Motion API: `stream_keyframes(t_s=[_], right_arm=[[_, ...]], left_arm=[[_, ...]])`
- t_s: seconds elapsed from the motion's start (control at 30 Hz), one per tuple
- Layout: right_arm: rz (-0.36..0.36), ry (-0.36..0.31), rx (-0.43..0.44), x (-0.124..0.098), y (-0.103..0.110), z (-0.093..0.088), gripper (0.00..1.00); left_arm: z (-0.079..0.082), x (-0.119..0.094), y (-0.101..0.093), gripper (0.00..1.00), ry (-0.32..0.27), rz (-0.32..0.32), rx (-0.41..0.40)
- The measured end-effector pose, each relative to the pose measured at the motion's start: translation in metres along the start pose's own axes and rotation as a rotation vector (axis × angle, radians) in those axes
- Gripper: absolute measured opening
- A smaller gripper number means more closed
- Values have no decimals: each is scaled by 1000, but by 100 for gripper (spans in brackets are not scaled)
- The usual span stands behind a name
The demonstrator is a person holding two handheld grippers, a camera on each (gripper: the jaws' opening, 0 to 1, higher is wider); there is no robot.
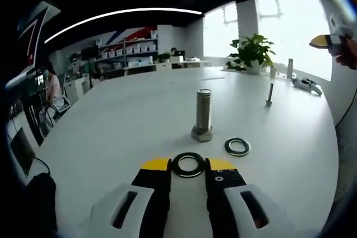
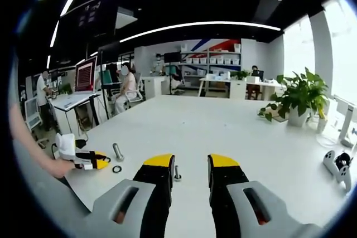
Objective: Place the washer onto the threaded stud by aligning its center hole with the stud, sliding it down to the base, and recovering from edge contact or off-axis alignment until the washer reaches the visible bottom stop.
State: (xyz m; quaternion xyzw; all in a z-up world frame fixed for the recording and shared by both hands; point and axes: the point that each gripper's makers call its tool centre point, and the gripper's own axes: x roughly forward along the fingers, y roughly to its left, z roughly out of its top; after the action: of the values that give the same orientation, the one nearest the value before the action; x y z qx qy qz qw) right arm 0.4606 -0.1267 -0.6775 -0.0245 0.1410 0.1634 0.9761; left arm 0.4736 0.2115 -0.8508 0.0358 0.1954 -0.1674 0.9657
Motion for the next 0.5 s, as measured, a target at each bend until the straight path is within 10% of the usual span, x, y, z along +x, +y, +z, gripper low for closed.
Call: stream_keyframes(t_s=[0.3, 0.5], right_arm=[[0, 0, 0, 0, -1, 0, 26], [1, 0, 0, 0, 1, 0, 26]], left_arm=[[1, -5, -13, 5, 16, -50, 47], [4, -10, -10, 11, 14, -31, 56]])
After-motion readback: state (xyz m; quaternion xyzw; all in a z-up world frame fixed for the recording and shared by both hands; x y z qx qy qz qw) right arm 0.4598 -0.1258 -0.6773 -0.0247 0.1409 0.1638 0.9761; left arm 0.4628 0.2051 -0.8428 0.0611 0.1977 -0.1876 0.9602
